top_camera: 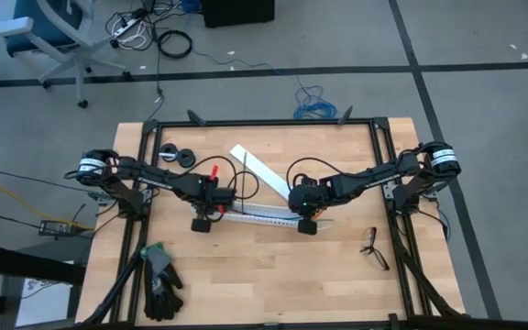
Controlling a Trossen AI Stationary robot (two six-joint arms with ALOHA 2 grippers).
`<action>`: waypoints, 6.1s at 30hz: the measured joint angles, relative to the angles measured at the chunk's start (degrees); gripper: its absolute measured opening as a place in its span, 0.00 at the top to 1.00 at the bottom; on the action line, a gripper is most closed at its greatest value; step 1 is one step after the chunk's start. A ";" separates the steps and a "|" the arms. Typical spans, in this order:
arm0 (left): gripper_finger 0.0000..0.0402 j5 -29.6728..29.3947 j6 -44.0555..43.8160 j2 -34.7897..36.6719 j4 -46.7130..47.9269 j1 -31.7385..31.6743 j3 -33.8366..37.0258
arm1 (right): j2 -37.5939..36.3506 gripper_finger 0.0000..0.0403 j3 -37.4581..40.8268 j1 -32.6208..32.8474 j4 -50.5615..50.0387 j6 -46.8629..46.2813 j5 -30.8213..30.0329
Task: Ziptie cables
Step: Put the zip-tied cables into the white cable duct, then adjust the white cable duct
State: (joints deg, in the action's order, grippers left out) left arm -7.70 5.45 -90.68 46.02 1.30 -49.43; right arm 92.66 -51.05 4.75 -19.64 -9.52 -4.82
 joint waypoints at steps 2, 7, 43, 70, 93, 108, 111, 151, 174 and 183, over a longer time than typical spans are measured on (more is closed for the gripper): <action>1.00 -0.14 -0.05 0.01 0.93 0.00 0.00 | 0.00 1.00 0.00 0.00 0.00 0.01 0.00; 1.00 -0.67 -1.26 0.01 3.30 0.00 0.00 | 0.00 1.00 0.00 0.00 0.00 0.02 0.00; 1.00 5.23 1.96 1.77 -17.72 0.26 -0.09 | 0.11 1.00 0.04 1.10 1.63 -0.46 -0.12; 1.00 2.28 -2.41 0.09 -1.72 0.22 -0.15 | 0.11 1.00 0.06 1.29 1.09 -0.79 -1.49; 0.83 7.29 -4.04 0.31 -4.85 0.24 -0.04 | 0.04 1.00 0.04 1.29 0.92 -0.81 -1.62; 0.73 7.65 -3.59 6.24 -8.41 0.26 -0.11 | 0.04 1.00 0.04 1.27 1.05 -0.83 -1.57; 0.73 7.67 -2.89 9.54 -10.16 0.26 -0.15 | 0.04 1.00 0.04 1.27 1.07 -1.00 -1.57; 0.73 -4.92 -7.59 26.61 -9.92 0.26 -0.15 | -12.27 0.64 -0.70 1.29 -0.24 -6.53 -2.96; 0.74 -4.69 -18.07 25.43 -14.92 0.38 15.58 | -15.93 1.00 -0.70 35.71 -11.39 -49.52 -28.77; 0.83 -13.48 -19.30 35.63 -8.95 2.91 14.46 | -7.27 1.00 -0.79 42.06 -9.16 -65.11 -31.17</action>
State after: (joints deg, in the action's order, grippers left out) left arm -21.17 -13.85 -55.05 37.07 4.21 -34.97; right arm 85.39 -51.83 46.81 -28.80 -74.63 -35.99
